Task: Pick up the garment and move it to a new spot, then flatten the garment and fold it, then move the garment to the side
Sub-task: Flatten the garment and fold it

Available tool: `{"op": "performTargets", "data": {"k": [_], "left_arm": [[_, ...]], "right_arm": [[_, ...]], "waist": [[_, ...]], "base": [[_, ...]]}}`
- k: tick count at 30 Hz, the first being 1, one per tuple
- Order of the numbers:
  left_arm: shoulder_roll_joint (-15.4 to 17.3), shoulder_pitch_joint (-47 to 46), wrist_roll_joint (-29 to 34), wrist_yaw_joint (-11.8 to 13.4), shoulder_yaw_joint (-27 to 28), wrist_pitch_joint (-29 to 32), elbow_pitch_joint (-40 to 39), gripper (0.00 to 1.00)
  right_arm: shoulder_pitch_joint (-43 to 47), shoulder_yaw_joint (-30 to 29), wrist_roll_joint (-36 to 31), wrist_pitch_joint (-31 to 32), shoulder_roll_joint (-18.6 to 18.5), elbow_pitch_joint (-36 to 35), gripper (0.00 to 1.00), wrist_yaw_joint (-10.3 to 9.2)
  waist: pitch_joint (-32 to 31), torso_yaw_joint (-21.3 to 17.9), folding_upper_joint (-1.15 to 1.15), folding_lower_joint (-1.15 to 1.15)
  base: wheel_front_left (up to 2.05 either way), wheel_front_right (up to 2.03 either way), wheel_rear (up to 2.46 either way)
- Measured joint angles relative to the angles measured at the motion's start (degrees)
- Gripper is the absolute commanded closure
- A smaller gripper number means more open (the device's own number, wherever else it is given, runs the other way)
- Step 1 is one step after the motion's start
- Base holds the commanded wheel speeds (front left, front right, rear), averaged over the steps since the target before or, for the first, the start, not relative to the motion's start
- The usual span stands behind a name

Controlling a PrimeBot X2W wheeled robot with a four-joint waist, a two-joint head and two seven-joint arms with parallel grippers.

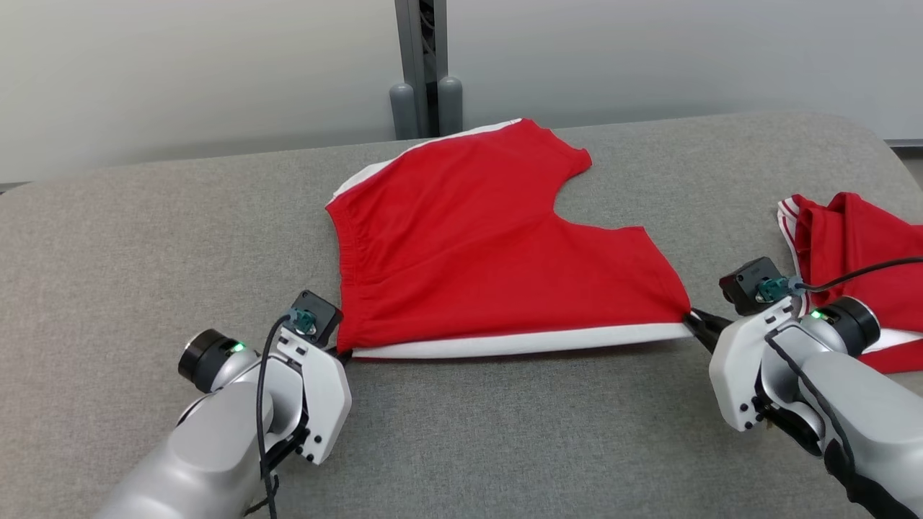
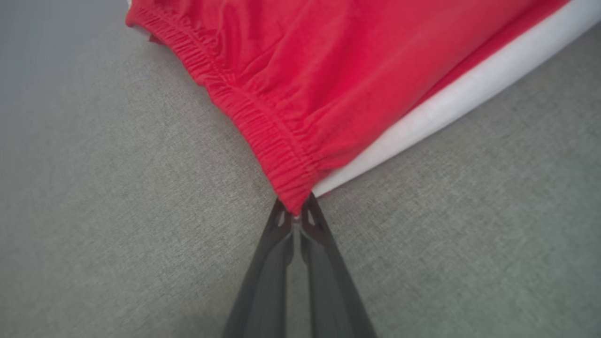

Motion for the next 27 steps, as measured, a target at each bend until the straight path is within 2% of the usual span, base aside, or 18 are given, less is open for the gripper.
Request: {"op": "performTargets", "data": {"k": [6, 11, 18, 21, 24, 27], "left_arm": [[2.69, 3.01, -2.77, -0.01, -2.22, 3.20, -4.93, 1.00], [6.27, 6.34, -5.71, -0.07, -3.53, 6.71, -10.92, 1.00], [11.18, 11.13, -8.55, 0.05, -4.28, 10.69, -20.68, 1.00], [13.54, 13.69, -9.21, 0.77, -4.94, 12.67, -25.61, 1.00], [15.10, 15.24, -9.54, 1.58, -5.44, 13.83, -28.87, 1.00], [18.22, 17.74, -9.70, 3.60, -6.08, 15.79, -35.43, 1.00]], "right_arm": [[1.04, 5.48, 5.83, 5.20, -4.52, -5.00, 1.00, 0.01], [2.77, 9.10, 11.24, 10.79, -8.04, -10.17, 1.00, 0.09], [6.45, 10.72, 16.46, 17.17, -12.46, -16.33, 1.00, 0.15], [8.81, 10.77, 18.95, 21.38, -14.06, -18.12, 1.00, 0.16], [10.73, 10.45, 20.20, 22.69, -15.14, -19.94, 1.00, 0.16], [13.78, 9.68, 22.13, 26.33, -17.27, -23.10, 1.00, 0.16]], "waist": [[-2.28, 0.55, 0.00, 0.00], [-5.01, 1.09, 0.00, 0.00], [-7.50, 1.91, 0.00, 0.00], [-8.34, 2.28, 0.00, 0.00], [-8.89, 2.59, 0.00, 0.00], [-9.94, 3.27, 0.00, 0.00]], "base": [[0.00, 0.00, 0.00], [0.00, 0.00, 0.00], [0.00, 0.00, 0.00], [0.00, 0.00, 0.00], [0.00, 0.00, 0.00], [0.00, 0.00, 0.00]]}}
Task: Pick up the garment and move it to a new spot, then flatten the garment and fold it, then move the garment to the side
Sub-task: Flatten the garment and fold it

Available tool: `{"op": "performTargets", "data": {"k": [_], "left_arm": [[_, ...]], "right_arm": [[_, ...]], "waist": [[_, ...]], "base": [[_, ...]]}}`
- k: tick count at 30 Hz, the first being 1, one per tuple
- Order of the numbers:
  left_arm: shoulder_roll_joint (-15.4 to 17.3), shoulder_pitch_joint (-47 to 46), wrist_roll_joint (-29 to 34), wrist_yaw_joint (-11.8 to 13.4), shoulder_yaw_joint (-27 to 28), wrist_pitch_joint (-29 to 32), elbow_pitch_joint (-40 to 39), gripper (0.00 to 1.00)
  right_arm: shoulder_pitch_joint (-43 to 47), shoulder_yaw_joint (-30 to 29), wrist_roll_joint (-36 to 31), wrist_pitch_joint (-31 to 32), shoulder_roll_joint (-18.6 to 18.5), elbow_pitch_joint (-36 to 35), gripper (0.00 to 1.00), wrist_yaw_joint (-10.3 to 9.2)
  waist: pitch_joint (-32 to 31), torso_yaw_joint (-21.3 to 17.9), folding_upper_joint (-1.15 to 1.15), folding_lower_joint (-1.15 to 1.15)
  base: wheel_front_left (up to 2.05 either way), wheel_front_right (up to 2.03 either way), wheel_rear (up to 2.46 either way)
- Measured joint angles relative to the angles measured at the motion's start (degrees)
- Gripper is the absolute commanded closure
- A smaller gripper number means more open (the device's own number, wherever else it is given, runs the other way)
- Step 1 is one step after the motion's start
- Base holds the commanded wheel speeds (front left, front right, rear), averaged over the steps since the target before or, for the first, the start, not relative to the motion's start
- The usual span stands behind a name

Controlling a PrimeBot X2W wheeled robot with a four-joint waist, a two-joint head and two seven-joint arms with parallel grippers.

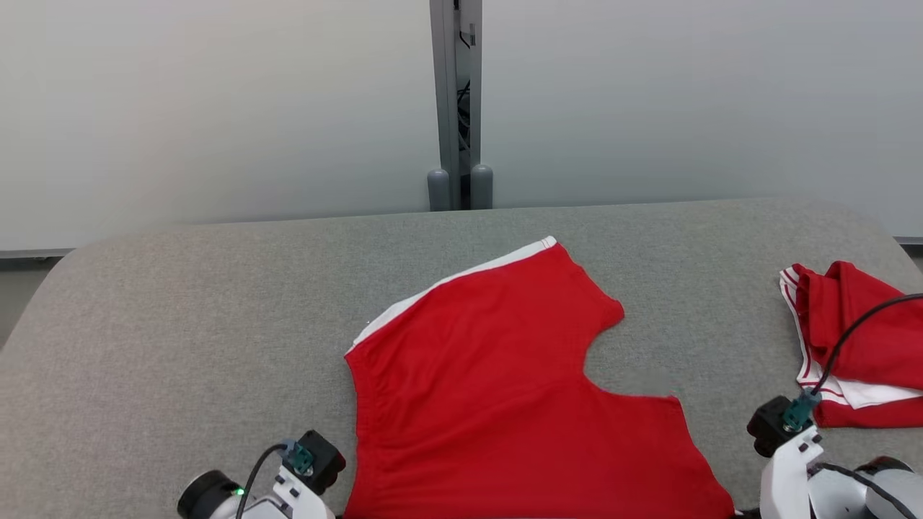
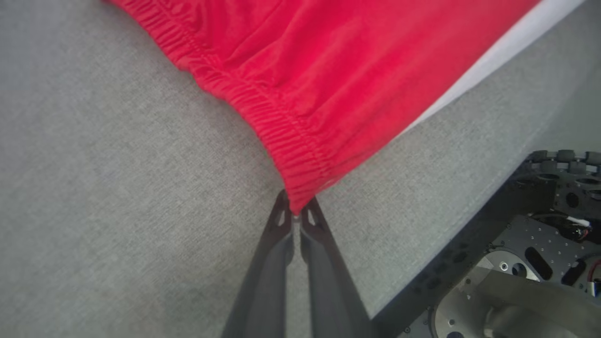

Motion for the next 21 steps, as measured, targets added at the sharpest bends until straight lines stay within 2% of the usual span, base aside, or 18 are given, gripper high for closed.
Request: {"op": "performTargets", "data": {"k": [9, 16, 21], "left_arm": [[6.26, 5.21, -3.39, 3.66, -1.01, 5.90, -14.46, 1.00], [8.36, 6.34, -4.70, 6.34, 0.08, 6.69, -18.87, 1.00], [8.04, 7.54, -10.67, 7.33, 3.54, 5.83, -20.43, 1.00]], "right_arm": [[6.70, -4.67, 2.01, 8.46, -5.11, -6.80, 1.00, 0.02], [9.81, -10.01, -0.10, 9.20, -5.15, -10.18, 1.00, 0.00], [11.26, -15.47, -2.08, 8.94, -3.85, -11.76, 1.00, -0.03]], "waist": [[-1.04, 0.68, 0.00, 0.00], [-0.47, 0.65, 0.00, 0.00], [0.15, 0.67, 0.00, 0.00]], "base": [[0.00, 0.00, 0.00], [0.00, 0.00, 0.00], [0.00, 0.00, 0.00]]}}
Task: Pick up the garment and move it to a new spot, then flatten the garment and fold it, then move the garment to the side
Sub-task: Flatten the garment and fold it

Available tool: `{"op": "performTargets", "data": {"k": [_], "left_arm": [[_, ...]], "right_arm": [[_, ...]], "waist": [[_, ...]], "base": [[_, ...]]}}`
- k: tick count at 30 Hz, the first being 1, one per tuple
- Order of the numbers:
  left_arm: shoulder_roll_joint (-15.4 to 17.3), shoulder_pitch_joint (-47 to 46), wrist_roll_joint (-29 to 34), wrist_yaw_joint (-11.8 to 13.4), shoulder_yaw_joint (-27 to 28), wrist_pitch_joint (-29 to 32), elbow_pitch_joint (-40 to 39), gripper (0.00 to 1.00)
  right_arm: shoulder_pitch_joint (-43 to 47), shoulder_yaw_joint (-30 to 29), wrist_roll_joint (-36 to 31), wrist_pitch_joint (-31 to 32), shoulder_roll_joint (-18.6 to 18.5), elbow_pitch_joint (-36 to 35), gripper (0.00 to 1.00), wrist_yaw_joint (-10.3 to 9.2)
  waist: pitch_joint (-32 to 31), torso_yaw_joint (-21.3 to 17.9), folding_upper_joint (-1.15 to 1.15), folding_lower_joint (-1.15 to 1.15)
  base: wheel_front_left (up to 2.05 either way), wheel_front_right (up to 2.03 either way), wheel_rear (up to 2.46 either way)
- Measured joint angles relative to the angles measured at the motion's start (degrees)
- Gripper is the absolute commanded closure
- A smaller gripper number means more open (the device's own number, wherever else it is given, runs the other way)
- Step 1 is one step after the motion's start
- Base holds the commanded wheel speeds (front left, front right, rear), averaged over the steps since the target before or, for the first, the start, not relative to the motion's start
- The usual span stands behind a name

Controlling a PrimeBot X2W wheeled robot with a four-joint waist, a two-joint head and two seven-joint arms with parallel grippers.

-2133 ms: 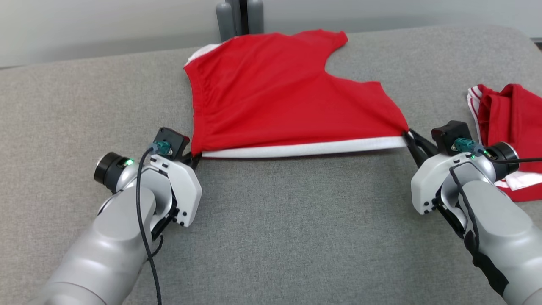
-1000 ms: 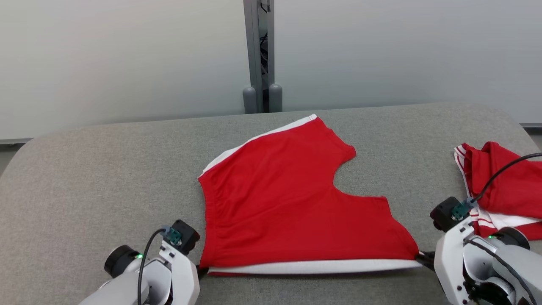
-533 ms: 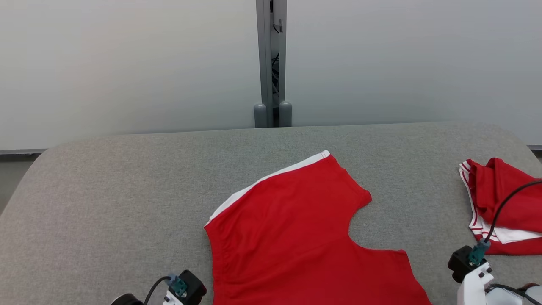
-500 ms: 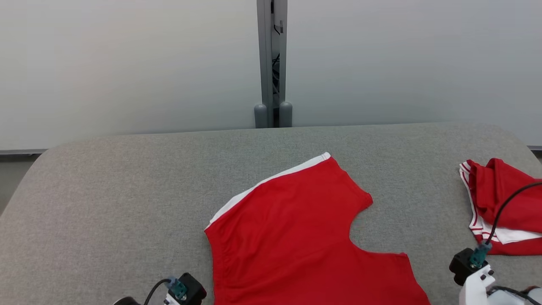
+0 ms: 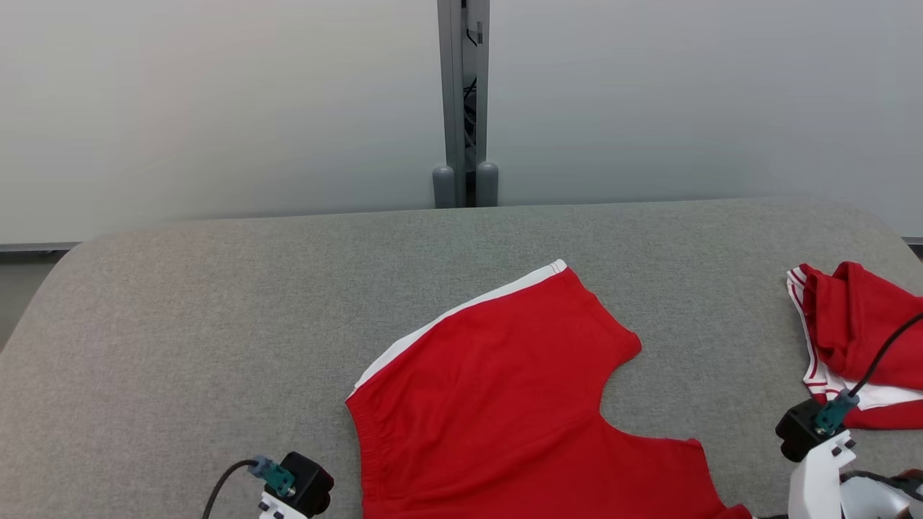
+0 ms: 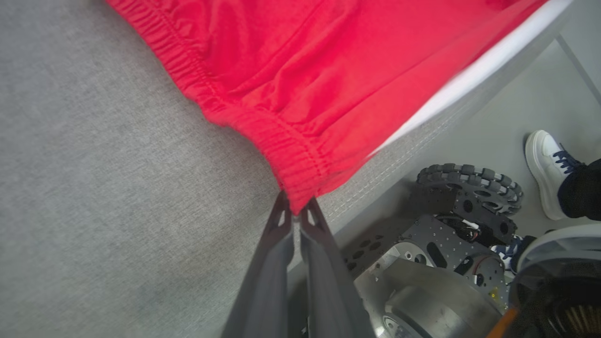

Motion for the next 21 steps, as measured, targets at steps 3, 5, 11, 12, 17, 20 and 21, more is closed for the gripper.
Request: {"op": "performTargets", "data": {"k": [3, 5, 11, 12, 17, 20, 21], "left_arm": [[-0.09, 0.48, -3.79, 0.00, 1.89, 0.31, -0.62, 1.00], [0.00, 0.53, -7.14, -0.24, 3.36, 1.30, -1.19, 1.00], [0.03, 1.32, -19.75, -0.88, 9.33, 4.27, -3.41, 1.00], [0.04, 1.30, -21.51, -0.88, 10.32, 4.56, -3.63, 1.00], [-1.94, 0.90, -30.05, -1.44, 15.28, 5.16, -4.57, 1.00], [-3.72, -0.50, -33.66, -2.09, 17.69, 5.17, -3.76, 1.00], [-4.44, -0.93, -34.54, -2.34, 18.18, 5.16, -3.21, 1.00]], "right_arm": [[0.84, -3.99, -0.20, -0.33, 1.03, -0.21, 1.00, -0.11], [0.87, -6.71, -0.25, -0.46, 1.71, -0.19, 1.00, -0.14], [0.59, -12.96, -1.83, -1.01, 4.25, -0.29, 1.00, -0.15], [0.40, -13.85, -2.26, -1.02, 4.61, -0.21, 1.00, -0.15], [-1.75, -19.15, -2.50, -1.16, 7.37, 1.21, 1.00, -0.15], [-3.26, -21.92, -2.09, -0.89, 9.18, 2.25, 1.00, -0.15], [-3.94, -22.73, -2.12, -0.68, 9.67, 2.54, 1.00, -0.15]], "waist": [[0.56, 0.06, 0.00, 0.00], [0.94, 0.15, 0.00, 0.00], [2.42, 0.71, 0.00, 0.00], [2.74, 0.83, 0.00, 0.00], [4.96, 1.60, 0.00, 0.00], [6.77, 2.27, 0.00, 0.00], [7.40, 2.53, 0.00, 0.00]], "base": [[0.00, 0.00, 0.00], [0.00, 0.00, 0.00], [0.00, 0.00, 0.00], [0.00, 0.00, 0.00], [0.00, 0.00, 0.00], [0.00, 0.00, 0.00], [0.00, 0.00, 0.00]]}}
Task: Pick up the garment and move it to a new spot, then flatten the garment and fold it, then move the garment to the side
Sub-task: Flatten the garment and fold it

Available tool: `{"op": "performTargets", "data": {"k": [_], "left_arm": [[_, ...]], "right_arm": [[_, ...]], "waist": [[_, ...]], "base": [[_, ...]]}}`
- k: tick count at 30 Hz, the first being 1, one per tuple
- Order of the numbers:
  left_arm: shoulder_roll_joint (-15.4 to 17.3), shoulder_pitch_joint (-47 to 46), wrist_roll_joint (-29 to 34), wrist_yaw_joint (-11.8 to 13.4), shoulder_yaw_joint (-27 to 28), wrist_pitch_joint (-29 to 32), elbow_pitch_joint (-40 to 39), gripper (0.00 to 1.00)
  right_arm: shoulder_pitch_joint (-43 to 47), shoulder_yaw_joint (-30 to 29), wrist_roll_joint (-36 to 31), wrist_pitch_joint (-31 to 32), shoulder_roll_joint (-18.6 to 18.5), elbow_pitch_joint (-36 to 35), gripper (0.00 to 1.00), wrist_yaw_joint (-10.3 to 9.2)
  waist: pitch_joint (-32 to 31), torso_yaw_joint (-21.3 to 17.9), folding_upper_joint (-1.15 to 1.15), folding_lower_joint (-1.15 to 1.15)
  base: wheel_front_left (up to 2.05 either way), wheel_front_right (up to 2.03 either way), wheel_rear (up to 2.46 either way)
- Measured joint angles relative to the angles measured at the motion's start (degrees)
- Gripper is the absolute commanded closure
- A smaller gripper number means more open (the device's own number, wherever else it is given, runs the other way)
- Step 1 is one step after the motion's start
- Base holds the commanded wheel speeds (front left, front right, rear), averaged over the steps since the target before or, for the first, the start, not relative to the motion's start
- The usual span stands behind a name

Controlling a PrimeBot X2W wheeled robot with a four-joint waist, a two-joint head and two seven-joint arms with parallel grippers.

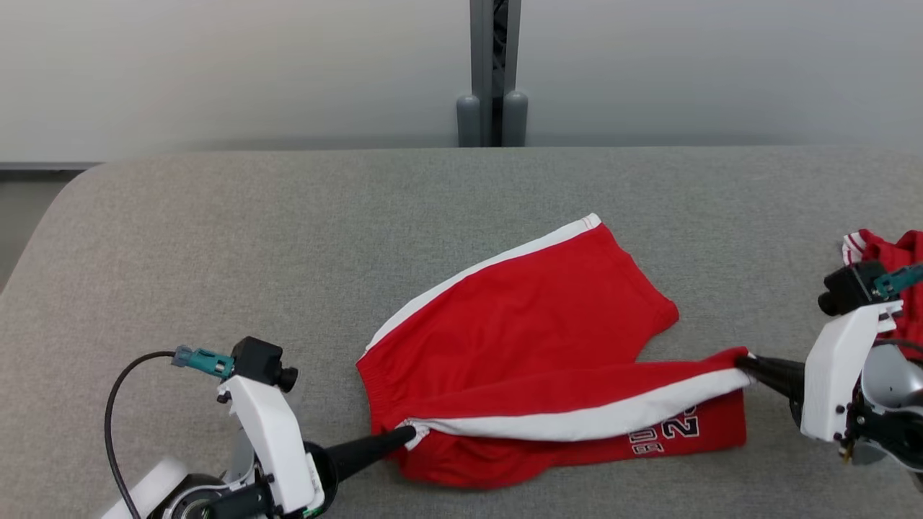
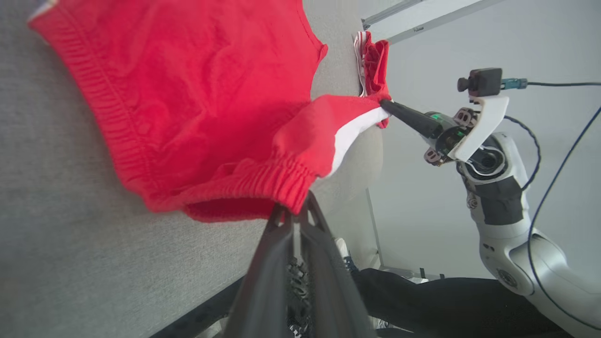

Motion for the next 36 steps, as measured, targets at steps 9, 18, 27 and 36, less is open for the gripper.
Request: {"op": "performTargets", "data": {"k": [9, 18, 27, 36], "left_arm": [[-5.44, -3.68, -5.67, -2.15, 4.99, -1.41, 6.50, 1.00], [-9.33, -7.47, -3.92, -4.33, 5.97, -4.64, 14.33, 1.00], [-14.14, -11.29, -1.11, -5.80, 6.22, -8.57, 21.43, 1.00], [-18.22, -13.93, 1.27, -6.66, 4.63, -9.69, 25.82, 1.00]], "right_arm": [[-6.86, -4.58, -2.02, 0.55, 3.52, 3.28, 1.00, -0.01], [-13.69, -7.04, -4.11, 0.13, 5.71, 7.13, 1.00, -0.01], [-19.44, -5.82, -6.20, -3.66, 6.65, 10.21, 1.00, -0.01], [-25.06, -3.35, -8.10, -7.80, 7.03, 15.12, 1.00, -0.01]], "waist": [[5.36, 2.29, 0.00, 0.00], [9.34, 4.48, 0.00, 0.00], [12.53, 6.71, 0.00, 0.00], [15.25, 9.32, 0.00, 0.00]], "base": [[0.00, 0.00, 0.00], [0.00, 0.00, 0.00], [0.00, 0.00, 0.00], [0.00, 0.00, 0.00]]}}
